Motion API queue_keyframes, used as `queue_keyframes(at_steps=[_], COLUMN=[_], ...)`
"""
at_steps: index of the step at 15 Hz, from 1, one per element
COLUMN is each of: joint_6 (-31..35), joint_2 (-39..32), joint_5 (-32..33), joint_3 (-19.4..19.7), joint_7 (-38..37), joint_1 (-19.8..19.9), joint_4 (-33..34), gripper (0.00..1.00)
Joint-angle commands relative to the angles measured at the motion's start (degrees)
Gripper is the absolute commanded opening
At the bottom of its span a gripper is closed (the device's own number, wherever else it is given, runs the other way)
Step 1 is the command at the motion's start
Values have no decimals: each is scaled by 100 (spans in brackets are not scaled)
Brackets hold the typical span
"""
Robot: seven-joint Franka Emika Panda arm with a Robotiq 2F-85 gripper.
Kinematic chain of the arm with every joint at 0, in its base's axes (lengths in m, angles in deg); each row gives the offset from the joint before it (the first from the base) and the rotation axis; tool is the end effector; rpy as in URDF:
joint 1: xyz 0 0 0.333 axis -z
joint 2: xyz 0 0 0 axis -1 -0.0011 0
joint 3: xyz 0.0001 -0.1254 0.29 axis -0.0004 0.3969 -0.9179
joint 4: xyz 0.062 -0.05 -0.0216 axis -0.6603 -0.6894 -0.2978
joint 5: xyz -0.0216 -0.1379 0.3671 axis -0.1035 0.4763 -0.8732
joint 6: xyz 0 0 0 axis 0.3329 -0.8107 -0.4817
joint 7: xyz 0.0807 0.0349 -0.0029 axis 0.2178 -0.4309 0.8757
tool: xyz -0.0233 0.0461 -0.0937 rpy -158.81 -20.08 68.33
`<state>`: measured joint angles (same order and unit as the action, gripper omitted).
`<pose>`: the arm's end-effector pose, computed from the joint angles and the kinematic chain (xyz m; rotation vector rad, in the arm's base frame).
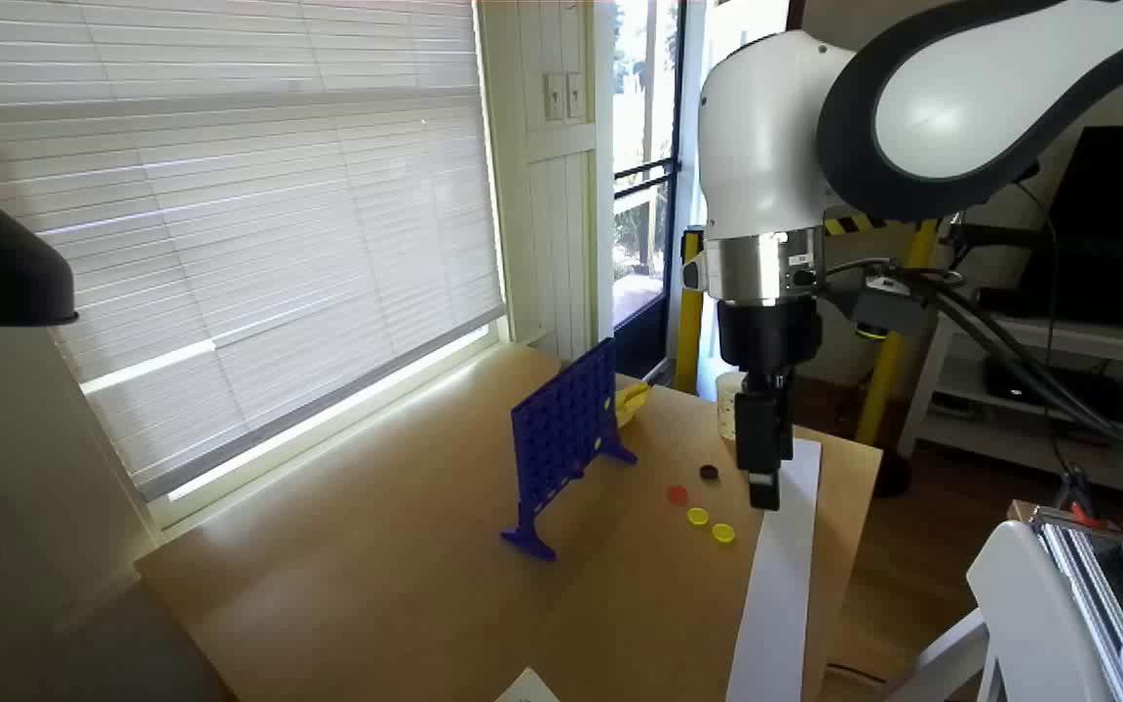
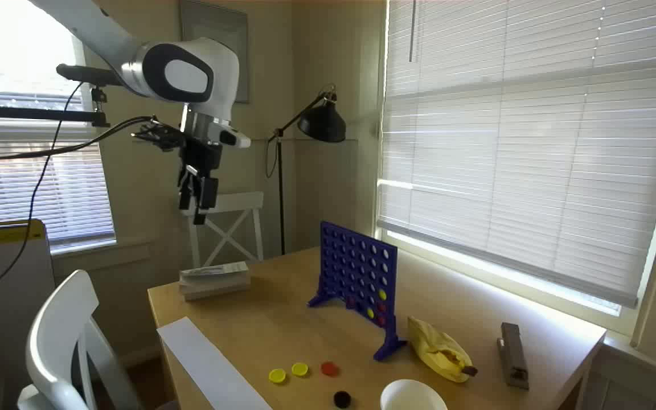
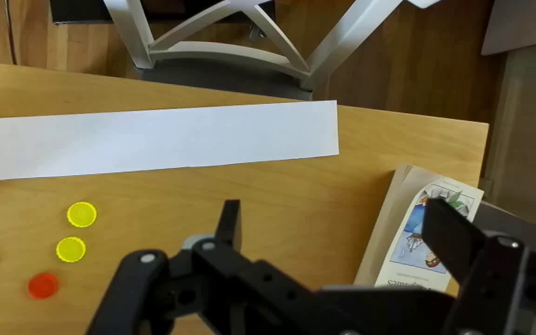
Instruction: Put the yellow chips into the coffee cup
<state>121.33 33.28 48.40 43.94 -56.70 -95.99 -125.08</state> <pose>0.4545 0.1003 0.3997 -2.9737 0.0781 0.2677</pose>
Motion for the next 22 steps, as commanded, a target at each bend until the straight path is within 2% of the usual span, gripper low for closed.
queue_keyframes(at_steps=[1, 18, 19, 22], joint_6=[-11, -11, 74, 877], joint_2=[0, 0, -192, -720], joint_5=[-3, -3, -96, -12], joint_3=[-28, -28, 45, 193], joint_7=[4, 4, 1, -205], joint_1=[31, 31, 91, 311], joint_4=[7, 7, 132, 237], gripper=[100, 100, 100, 100])
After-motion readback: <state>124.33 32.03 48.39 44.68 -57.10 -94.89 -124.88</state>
